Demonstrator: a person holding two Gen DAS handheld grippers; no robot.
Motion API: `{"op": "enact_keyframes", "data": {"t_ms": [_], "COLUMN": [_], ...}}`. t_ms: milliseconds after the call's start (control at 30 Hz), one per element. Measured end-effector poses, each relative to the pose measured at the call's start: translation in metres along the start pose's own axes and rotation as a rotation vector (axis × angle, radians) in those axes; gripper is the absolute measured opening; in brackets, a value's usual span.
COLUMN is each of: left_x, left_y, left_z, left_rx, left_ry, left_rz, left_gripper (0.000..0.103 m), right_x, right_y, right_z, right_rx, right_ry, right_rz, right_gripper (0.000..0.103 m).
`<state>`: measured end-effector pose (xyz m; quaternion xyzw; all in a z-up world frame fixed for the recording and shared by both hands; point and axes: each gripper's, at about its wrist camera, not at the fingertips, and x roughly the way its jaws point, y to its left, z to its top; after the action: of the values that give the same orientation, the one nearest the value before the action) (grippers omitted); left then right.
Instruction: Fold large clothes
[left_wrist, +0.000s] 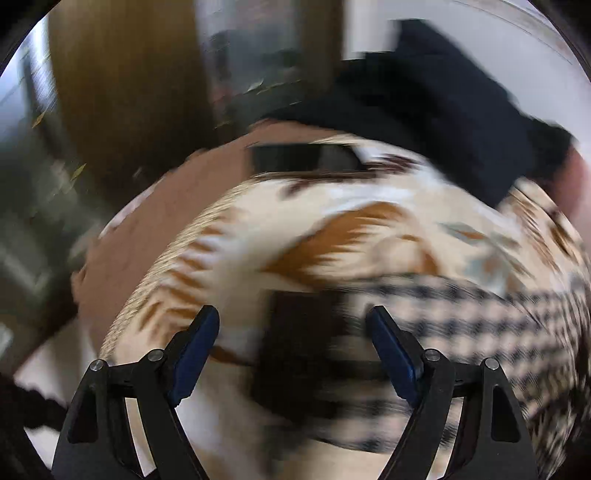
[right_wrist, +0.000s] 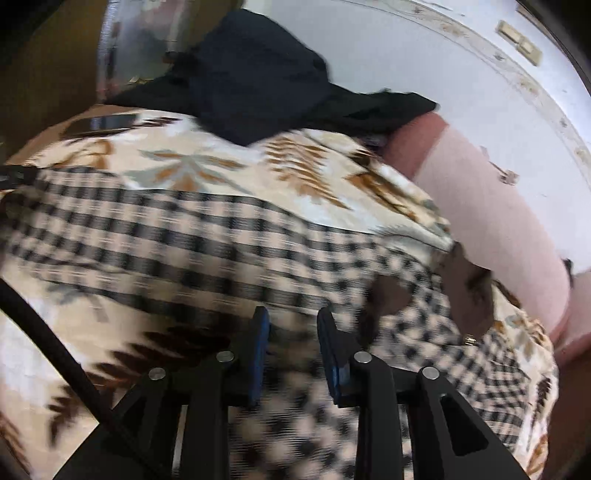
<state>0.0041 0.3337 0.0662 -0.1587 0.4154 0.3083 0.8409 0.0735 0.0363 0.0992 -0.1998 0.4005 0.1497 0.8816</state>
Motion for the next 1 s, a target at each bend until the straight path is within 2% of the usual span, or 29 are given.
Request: {"op": "enact_keyframes", "data": {"t_ms": [33,167,233,300,367,467,533,600,667,700,767,800,867,1000], "left_x": [0.003,0.000,-0.006,-0.013,-0.020,-0.026,-0.025,-0.027,-0.029,-0.029,-0.027,-0.026,-0.026,-0.033], "left_y": [0.016,0.072,0.090,0.104,0.118,0.131,0.139,0.147,0.153,0.154,0.154,0.150,0.142,0.116], "left_z": [0.003,0.013,0.015,0.017,0.019,0.019,0.022,0.022,0.022,0.022,0.021,0.021,0.022,0.022], "left_rx": [-0.048,-0.223,-0.270,-0.308,-0.348,-0.397,-0.430,-0.463,-0.491,-0.500,-0.504,-0.495,-0.463,-0.396], "left_ry": [0.008,-0.018,-0.045,-0.070,-0.100,-0.137,-0.150,-0.163,-0.172,-0.170,-0.160,-0.157,-0.156,-0.177], "left_rz": [0.014,0.003,0.010,0.020,0.032,0.045,0.045,0.047,0.053,0.049,0.032,0.025,0.014,-0.030], "left_gripper": [0.082,0.082,0.082,0.082,0.082,0.082,0.082,0.082,0.082,0.082,0.082,0.082,0.082,0.082], "right_x": [-0.001,-0.010,-0.016,-0.021,-0.025,-0.024,-0.020,-0.017,-0.013,-0.012,-0.008,-0.007,-0.010,-0.028], "right_y": [0.009,0.059,0.093,0.122,0.156,0.204,0.234,0.249,0.259,0.261,0.256,0.249,0.224,0.156], "right_z": [0.002,0.013,0.019,0.021,0.022,0.023,0.025,0.029,0.040,0.044,0.052,0.058,0.065,0.073], "right_rx": [-0.011,-0.070,-0.129,-0.185,-0.251,-0.340,-0.402,-0.422,-0.410,-0.397,-0.346,-0.294,-0.178,0.037], "right_ry": [-0.007,-0.042,-0.054,-0.072,-0.089,-0.116,-0.145,-0.192,-0.194,-0.188,-0.138,-0.119,-0.132,-0.179], "right_rz": [0.026,0.172,0.249,0.291,0.329,0.330,0.285,0.255,0.256,0.264,0.317,0.325,0.356,0.337], "right_gripper": [0.045,0.046,0.056,0.061,0.061,0.062,0.061,0.061,0.061,0.059,0.018,0.009,0.009,0.009]}}
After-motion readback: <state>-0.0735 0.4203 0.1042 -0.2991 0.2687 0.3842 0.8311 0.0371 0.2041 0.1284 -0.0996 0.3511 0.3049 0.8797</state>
